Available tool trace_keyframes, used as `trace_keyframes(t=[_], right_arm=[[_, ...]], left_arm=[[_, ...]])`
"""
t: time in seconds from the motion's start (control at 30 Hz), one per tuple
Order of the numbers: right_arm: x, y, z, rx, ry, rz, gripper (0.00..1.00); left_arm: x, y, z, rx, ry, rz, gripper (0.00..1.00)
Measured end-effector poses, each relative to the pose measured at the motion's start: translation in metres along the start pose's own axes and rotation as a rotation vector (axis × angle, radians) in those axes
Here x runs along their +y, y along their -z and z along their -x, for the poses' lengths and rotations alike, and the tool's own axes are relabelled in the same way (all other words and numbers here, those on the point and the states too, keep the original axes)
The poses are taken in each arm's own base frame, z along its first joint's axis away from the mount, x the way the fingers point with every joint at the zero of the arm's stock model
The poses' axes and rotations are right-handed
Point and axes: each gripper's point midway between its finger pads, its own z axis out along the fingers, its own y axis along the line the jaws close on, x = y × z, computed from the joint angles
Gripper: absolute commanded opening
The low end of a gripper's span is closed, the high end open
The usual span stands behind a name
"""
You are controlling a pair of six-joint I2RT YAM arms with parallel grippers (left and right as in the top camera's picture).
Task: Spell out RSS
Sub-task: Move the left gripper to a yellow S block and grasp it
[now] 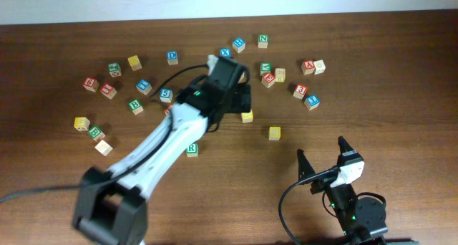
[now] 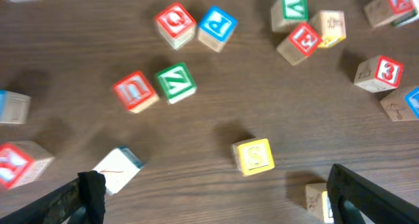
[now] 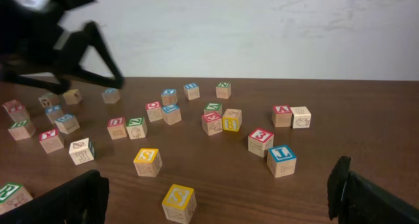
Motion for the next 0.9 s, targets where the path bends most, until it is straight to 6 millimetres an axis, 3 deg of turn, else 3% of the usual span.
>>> trace_keyframes(t=[0.1,0.2,0.27,0.4,0.43,0.47,0.53,0.7,0.9], right_arm=[[0.0,0.0,0.0,0.0,0.001,0.0,0.98],[0.0,0.0,0.0,0.0,0.001,0.0,0.98],[0.0,0.0,0.0,0.0,0.001,0.0,0.98],[0.0,0.0,0.0,0.0,0.001,0.0,0.98],[0.0,0.0,0.0,0.0,0.0,0.0,0.98],[0.0,0.0,0.0,0.0,0.0,0.0,0.98],[0.0,0.0,0.0,0.0,0.0,0.0,0.98],[0.0,0.0,0.0,0.0,0.0,0.0,0.98],[0.0,0.0,0.0,0.0,0.0,0.0,0.98]], left_arm=[[-0.032,-0.027,-0.001,0.026,-0.025,-0.021,0.93],[-0.048,-0.054,-0.029,0.094,-0.039,-0.005,0.91],[-0.048,-0.07,-0.04,0.124,-0.034,0.012,0.9],[-0.049,-0.083,-0.04,0.115,-0.011,0.015,0.87],[-0.049,-0.086,-0.042,0.118,-0.008,0.019,0.83],[-0.049,-0.091,-0.044,0.122,-0.004,0.021,0.73],[-0.046,-0.101,-0.049,0.129,0.007,0.038,0.7],[-0.041,-0.109,-0.057,0.145,0.015,0.064,0.66],[-0.036,-0.117,-0.071,0.186,0.039,0.093,0.47]])
